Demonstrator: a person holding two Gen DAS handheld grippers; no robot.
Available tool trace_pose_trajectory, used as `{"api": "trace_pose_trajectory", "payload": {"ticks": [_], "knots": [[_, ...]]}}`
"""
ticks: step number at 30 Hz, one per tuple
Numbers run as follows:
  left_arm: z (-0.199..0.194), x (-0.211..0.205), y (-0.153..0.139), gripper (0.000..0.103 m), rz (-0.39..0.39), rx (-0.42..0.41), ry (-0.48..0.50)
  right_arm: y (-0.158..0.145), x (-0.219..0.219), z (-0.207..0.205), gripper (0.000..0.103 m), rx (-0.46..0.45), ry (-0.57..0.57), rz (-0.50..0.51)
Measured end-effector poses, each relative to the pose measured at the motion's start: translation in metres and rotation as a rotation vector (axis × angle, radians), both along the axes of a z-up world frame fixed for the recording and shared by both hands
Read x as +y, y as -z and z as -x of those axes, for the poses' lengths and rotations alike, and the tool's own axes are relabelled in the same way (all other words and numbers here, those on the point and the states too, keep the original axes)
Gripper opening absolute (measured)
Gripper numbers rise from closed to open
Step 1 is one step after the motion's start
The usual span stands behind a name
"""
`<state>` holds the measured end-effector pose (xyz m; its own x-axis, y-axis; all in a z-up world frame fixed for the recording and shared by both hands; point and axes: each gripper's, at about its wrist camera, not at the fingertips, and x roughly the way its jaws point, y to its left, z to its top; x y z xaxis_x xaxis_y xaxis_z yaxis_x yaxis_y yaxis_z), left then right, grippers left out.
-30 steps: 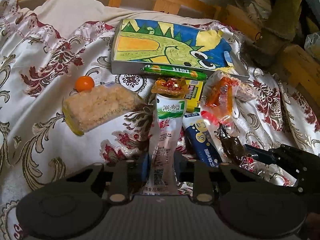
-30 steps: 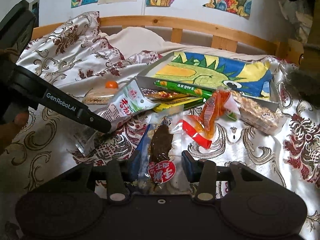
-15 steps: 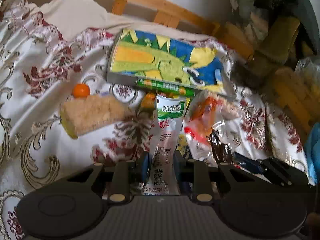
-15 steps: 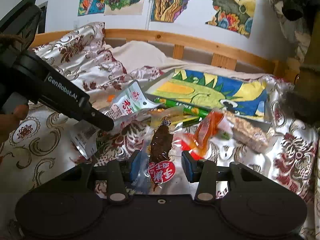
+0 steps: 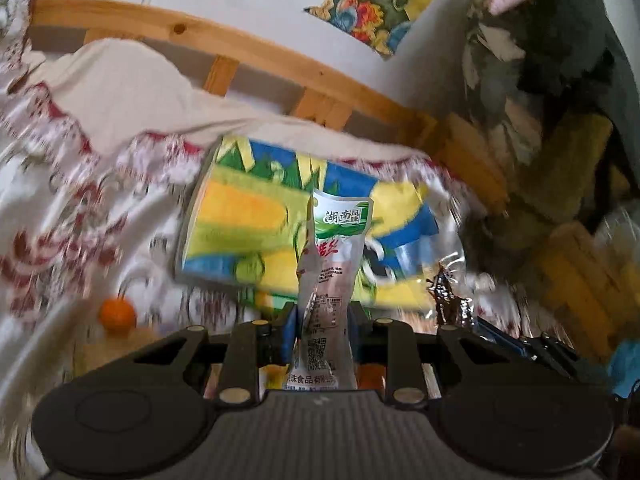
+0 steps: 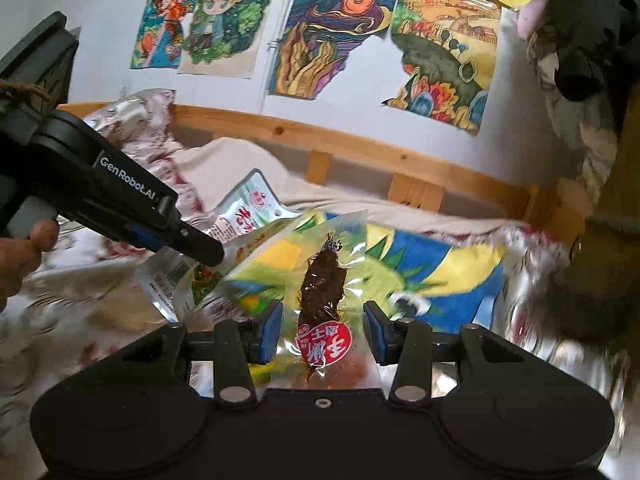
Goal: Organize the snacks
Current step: 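Carry both bags over the dinosaur-picture box and open both tools onto it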
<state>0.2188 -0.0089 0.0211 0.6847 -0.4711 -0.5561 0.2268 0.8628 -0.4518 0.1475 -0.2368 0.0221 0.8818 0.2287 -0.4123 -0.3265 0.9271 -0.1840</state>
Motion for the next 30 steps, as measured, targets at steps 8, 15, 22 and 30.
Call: {"api": "trace_pose_trajectory", "payload": {"ticks": [8,15,22,30], "knots": [[-0.071,-0.01,0.01,0.029,0.006,0.026,0.007,0.006,-0.009,-0.09,0.046,0.005,0.067,0.006],[-0.12,-0.023,0.035,0.029,-0.002,0.074,0.021,0.035,-0.011,-0.143,0.046,0.103,0.109,-0.02],[-0.147,-0.036,0.059,0.029,-0.026,0.113,0.021,0.058,-0.012,-0.164,0.046,0.179,0.112,-0.024],[-0.15,-0.042,0.067,0.038,-0.076,0.115,0.005,0.067,-0.014,-0.172,0.049,0.22,0.133,-0.029]]}}
